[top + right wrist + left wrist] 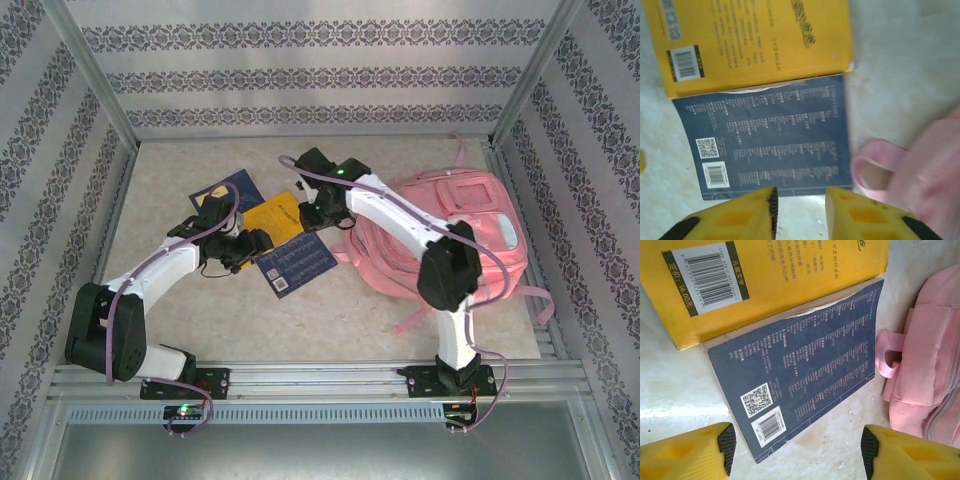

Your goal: Pack the student bag

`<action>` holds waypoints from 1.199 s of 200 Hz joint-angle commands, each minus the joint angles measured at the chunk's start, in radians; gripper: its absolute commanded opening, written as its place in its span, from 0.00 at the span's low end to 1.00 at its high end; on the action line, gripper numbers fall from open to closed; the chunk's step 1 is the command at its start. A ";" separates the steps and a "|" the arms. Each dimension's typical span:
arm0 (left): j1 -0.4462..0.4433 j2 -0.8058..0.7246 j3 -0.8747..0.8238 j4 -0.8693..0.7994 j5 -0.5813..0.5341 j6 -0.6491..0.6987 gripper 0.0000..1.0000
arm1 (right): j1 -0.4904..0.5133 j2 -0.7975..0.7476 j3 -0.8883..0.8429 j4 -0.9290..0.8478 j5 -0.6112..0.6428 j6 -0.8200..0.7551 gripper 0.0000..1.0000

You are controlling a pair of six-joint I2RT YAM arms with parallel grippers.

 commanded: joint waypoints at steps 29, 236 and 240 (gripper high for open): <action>0.039 -0.060 0.018 -0.048 -0.020 0.052 0.68 | 0.044 0.195 0.112 -0.020 -0.106 0.028 0.12; 0.007 0.120 0.081 -0.011 0.061 0.093 0.65 | 0.155 -0.130 -0.580 0.131 -0.193 -0.093 0.07; -0.002 0.131 0.085 -0.010 0.063 0.094 0.65 | 0.149 -0.144 -0.590 0.137 -0.196 -0.085 0.08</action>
